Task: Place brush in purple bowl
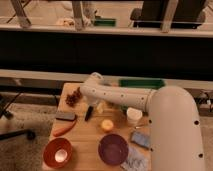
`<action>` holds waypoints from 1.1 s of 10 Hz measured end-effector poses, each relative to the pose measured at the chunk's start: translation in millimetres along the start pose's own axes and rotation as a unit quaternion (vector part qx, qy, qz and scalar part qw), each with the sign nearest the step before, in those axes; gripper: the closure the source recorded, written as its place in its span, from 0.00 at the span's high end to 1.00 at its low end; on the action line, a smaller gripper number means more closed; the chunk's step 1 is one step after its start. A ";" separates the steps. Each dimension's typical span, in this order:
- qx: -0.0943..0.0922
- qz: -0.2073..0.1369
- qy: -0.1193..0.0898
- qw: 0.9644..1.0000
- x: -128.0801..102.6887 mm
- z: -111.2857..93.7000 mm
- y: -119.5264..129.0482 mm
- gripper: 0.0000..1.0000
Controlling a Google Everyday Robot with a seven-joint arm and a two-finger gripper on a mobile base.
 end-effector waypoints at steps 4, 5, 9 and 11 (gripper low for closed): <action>-0.006 -0.003 0.011 1.000 0.2 9.0 -3.7 0.80; -0.006 -0.003 0.012 1.000 0.6 10.2 -4.8 0.80; -0.012 -0.006 0.018 1.000 1.0 16.3 -8.1 0.80; -0.016 -0.008 0.022 1.000 2.8 20.2 -9.3 0.80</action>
